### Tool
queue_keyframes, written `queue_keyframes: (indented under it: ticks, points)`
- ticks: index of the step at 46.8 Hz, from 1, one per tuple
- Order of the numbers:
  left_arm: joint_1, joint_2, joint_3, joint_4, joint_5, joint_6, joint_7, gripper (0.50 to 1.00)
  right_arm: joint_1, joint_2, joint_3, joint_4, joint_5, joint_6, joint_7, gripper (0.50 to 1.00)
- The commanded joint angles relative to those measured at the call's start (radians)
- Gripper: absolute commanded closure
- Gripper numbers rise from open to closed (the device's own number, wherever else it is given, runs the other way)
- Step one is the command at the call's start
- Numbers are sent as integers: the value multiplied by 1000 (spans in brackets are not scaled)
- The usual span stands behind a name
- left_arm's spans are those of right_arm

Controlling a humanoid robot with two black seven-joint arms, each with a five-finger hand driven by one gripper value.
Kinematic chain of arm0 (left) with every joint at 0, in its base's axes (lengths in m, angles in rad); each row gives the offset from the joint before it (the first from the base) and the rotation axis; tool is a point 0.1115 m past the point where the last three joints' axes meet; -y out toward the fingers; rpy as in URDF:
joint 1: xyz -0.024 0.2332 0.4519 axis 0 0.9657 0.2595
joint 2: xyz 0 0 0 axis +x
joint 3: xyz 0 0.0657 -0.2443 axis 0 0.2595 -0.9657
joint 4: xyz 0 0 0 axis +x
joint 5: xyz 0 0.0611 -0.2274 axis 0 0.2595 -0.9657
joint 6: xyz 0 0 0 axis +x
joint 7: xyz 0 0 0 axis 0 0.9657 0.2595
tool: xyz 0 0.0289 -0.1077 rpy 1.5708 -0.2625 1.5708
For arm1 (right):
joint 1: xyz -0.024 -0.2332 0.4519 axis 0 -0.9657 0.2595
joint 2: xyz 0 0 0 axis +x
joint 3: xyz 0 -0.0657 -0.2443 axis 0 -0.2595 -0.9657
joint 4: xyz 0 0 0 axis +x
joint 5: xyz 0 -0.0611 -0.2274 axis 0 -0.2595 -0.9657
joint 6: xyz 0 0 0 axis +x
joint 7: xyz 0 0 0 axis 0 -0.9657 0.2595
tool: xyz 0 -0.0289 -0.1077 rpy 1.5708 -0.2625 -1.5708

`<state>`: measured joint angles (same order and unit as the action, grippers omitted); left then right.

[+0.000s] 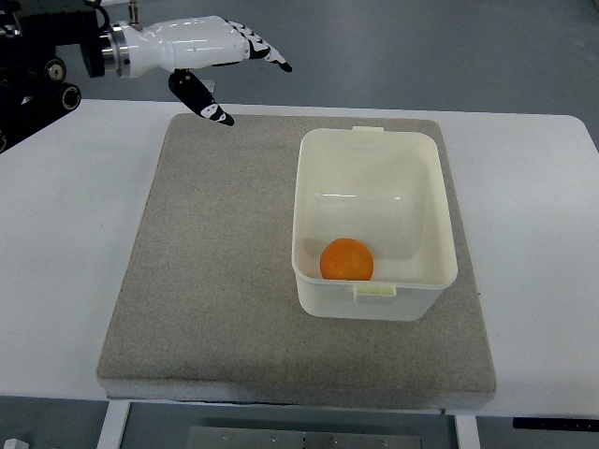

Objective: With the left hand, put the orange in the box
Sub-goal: 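Withdraw the open left hand away from the box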

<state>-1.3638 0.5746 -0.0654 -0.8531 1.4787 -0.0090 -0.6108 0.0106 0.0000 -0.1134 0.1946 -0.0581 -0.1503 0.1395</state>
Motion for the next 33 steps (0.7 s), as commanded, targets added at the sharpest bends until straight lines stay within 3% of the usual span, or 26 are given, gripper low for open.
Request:
queue_keyframes:
  ticks: [1, 17, 28, 33]
  points:
    - [17, -4, -2, 69, -11, 7, 0, 583, 0, 0, 0, 0, 0, 0, 0, 568]
    - [84, -18, -10, 180, -57, 58, 0, 583, 0, 0, 0, 0, 0, 0, 0, 568]
    - [118, -84, -14, 287, -175, 63, 0, 581, 0, 0, 0, 0, 0, 0, 0, 568]
    - [134, -116, -14, 338, -294, 92, 0, 544, 0, 0, 0, 0, 0, 0, 0, 568]
